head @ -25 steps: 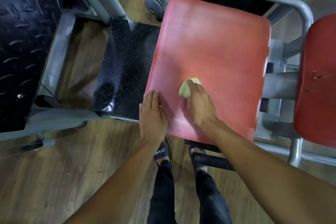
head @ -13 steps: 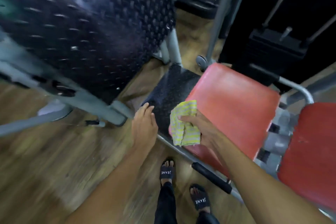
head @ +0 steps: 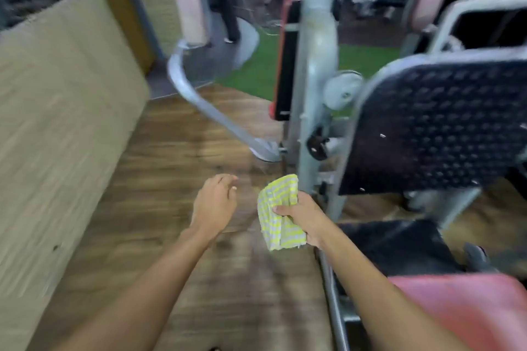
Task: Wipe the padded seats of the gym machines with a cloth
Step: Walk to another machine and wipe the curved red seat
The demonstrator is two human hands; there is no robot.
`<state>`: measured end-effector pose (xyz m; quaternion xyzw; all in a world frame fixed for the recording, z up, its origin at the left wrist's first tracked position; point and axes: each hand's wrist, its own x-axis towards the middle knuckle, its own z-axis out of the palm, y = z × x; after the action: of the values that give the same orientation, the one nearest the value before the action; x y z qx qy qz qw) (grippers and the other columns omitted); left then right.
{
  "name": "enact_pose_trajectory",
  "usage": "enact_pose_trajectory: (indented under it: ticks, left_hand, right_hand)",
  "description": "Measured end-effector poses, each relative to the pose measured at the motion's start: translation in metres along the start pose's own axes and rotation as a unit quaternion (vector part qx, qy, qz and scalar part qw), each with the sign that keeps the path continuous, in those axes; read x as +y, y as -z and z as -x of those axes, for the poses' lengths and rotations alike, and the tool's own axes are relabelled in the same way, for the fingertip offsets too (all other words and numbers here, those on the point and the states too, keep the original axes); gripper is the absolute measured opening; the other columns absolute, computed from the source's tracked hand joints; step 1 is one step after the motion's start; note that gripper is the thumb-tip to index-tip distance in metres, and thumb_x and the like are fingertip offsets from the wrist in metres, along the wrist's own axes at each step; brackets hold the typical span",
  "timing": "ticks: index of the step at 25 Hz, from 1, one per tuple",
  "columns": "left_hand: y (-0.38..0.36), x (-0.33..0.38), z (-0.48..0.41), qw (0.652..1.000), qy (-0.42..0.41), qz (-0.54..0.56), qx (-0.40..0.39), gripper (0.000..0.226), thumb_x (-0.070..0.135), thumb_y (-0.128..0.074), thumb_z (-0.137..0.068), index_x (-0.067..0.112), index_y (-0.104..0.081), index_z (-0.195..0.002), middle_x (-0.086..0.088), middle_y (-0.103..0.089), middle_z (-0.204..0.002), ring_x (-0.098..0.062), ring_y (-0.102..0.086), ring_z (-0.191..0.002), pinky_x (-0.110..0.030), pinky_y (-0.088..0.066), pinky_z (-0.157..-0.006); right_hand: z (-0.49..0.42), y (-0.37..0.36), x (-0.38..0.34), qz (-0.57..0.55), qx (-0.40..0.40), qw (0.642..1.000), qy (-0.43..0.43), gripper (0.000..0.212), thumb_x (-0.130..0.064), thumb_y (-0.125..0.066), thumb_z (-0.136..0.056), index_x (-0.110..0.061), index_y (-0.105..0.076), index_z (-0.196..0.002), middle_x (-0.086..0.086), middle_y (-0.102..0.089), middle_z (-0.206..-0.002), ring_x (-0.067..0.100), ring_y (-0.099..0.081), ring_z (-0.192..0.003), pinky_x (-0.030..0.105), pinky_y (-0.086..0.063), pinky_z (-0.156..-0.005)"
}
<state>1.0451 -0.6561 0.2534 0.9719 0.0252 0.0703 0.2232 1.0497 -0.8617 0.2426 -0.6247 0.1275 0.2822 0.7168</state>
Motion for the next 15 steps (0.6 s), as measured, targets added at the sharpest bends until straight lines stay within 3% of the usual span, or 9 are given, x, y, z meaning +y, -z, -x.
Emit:
enact_pose_trajectory:
  ticks: [5, 10, 15]
  left_hand:
    - [0.090, -0.139, 0.010, 0.989, 0.141, -0.006, 0.033, 0.033, 0.020, -0.049, -0.096, 0.020, -0.059, -0.127, -0.005, -0.060, -0.128, -0.026, -0.051, -0.122, -0.039, -0.043, -0.102]
    - [0.163, -0.282, -0.004, 0.979, 0.202, -0.012, 0.023, 0.032, 0.022, -0.048, -0.095, 0.022, -0.061, -0.124, -0.007, -0.062, -0.125, -0.028, -0.057, -0.118, -0.039, -0.047, -0.097]
    - [0.217, -0.388, -0.057, 0.974, 0.225, -0.001, 0.024, 0.030, 0.022, -0.047, -0.096, 0.024, -0.061, -0.122, -0.005, -0.065, -0.120, -0.029, -0.060, -0.113, -0.041, -0.049, -0.096]
  right_hand:
    - [-0.059, -0.173, -0.026, 0.117, -0.078, 0.990, 0.023, 0.037, 0.008, -0.064, -0.084, -0.002, -0.060, -0.119, 0.019, -0.069, -0.114, 0.036, -0.068, -0.101, 0.052, -0.056, -0.088]
    - [-0.114, -0.344, -0.040, 0.132, -0.125, 0.983, 0.035, 0.036, 0.008, -0.062, -0.085, -0.002, -0.060, -0.120, 0.017, -0.069, -0.112, 0.035, -0.068, -0.102, 0.050, -0.056, -0.086]
    - [-0.179, -0.458, -0.066, 0.126, -0.142, 0.981, 0.043, 0.031, 0.007, -0.061, -0.086, -0.006, -0.061, -0.114, 0.012, -0.071, -0.101, 0.031, -0.070, -0.092, 0.044, -0.057, -0.080]
